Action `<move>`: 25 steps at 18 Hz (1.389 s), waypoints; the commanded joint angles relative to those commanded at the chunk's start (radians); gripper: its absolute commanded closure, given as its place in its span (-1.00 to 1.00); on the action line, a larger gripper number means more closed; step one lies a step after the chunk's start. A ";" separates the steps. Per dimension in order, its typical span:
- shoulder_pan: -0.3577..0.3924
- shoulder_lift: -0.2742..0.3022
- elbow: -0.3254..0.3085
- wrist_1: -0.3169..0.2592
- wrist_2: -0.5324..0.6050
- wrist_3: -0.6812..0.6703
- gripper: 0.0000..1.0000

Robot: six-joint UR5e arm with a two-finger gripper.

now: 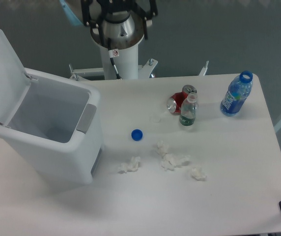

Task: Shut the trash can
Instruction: 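Raise the gripper up and away from the table, then move the gripper over to the edge of the raised white lid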

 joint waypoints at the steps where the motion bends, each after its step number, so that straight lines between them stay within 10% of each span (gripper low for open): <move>1: -0.006 0.002 0.000 0.002 -0.009 -0.005 -1.00; 11: -0.023 0.077 -0.041 0.080 -0.121 -0.052 -0.96; 18: -0.055 0.077 -0.038 0.057 -0.276 -0.061 0.20; 25: -0.063 0.049 -0.029 0.058 -0.414 -0.058 0.29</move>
